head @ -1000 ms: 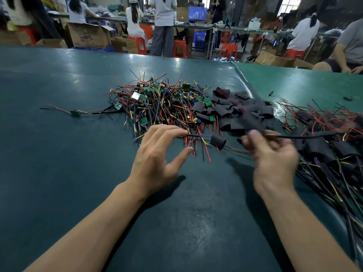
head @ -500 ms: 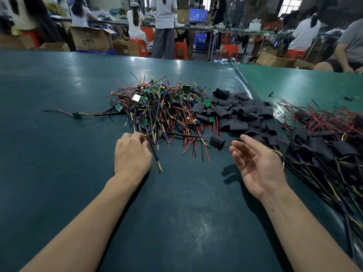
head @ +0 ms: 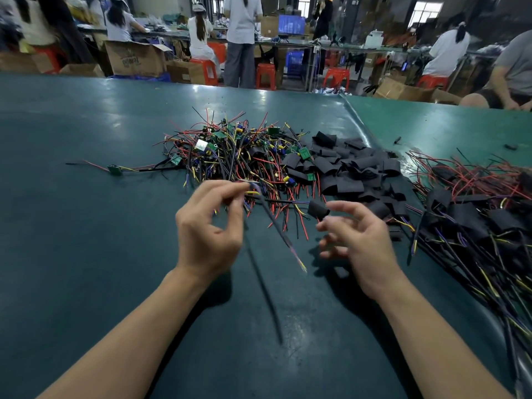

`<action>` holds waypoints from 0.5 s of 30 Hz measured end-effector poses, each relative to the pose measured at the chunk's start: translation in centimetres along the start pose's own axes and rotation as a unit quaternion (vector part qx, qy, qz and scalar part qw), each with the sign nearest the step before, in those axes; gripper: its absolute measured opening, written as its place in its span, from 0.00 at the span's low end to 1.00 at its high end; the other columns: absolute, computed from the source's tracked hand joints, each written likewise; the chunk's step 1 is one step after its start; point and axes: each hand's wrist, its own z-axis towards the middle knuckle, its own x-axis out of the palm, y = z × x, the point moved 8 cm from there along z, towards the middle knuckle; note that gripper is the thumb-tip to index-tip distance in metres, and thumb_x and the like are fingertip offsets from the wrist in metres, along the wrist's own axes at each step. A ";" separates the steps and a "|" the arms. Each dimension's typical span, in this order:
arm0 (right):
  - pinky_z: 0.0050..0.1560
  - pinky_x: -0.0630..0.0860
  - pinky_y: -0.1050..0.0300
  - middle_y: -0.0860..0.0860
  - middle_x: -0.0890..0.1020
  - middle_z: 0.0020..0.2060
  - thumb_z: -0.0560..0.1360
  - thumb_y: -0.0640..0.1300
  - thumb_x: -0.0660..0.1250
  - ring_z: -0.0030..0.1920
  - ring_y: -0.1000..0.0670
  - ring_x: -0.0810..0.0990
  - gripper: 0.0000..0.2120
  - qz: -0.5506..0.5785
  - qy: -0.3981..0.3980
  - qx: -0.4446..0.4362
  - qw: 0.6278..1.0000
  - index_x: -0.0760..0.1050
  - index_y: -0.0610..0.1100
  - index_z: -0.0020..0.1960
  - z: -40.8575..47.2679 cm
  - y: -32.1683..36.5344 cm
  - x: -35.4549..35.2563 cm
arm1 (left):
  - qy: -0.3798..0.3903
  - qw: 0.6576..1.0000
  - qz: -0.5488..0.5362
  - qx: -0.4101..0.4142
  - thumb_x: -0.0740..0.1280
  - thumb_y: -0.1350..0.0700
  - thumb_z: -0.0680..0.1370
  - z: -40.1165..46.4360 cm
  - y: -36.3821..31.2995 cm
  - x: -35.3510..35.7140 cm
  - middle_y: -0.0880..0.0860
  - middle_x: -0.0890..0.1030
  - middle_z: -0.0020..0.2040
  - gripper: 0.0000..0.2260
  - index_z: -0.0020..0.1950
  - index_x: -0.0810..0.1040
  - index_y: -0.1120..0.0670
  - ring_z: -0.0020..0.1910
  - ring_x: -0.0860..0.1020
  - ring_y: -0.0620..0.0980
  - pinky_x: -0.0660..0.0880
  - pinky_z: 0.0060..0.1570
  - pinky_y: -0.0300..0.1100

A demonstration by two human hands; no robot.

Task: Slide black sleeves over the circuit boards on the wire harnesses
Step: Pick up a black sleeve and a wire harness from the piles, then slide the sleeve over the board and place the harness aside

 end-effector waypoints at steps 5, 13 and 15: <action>0.38 0.75 0.64 0.50 0.77 0.51 0.72 0.32 0.73 0.36 0.53 0.76 0.38 -0.260 0.098 -0.149 0.949 0.64 0.66 0.68 -0.3 -0.1 3.0 | 0.130 0.982 -0.136 0.015 0.70 0.67 0.75 -1.6 -2.0 2.8 0.53 0.83 0.47 0.07 0.50 0.84 0.59 0.46 0.82 0.50 0.78 0.46 0.43; 0.41 0.76 0.64 0.54 0.82 0.50 0.74 0.39 0.73 0.44 0.54 0.81 0.14 -0.244 0.120 -0.241 0.932 0.80 0.58 0.51 -0.8 0.5 3.7 | 0.163 0.977 -0.139 -0.004 0.71 0.63 0.75 -2.0 -2.2 3.8 0.48 0.84 0.48 0.08 0.54 0.82 0.55 0.46 0.83 0.46 0.80 0.46 0.44; 0.38 0.78 0.58 0.56 0.83 0.49 0.75 0.41 0.72 0.47 0.54 0.82 0.12 -0.185 0.123 -0.181 0.958 0.80 0.58 0.50 -0.5 0.0 3.4 | 0.162 0.975 -0.149 -0.018 0.72 0.63 0.75 -2.0 -2.1 3.9 0.47 0.85 0.47 0.08 0.53 0.82 0.55 0.45 0.84 0.45 0.80 0.46 0.43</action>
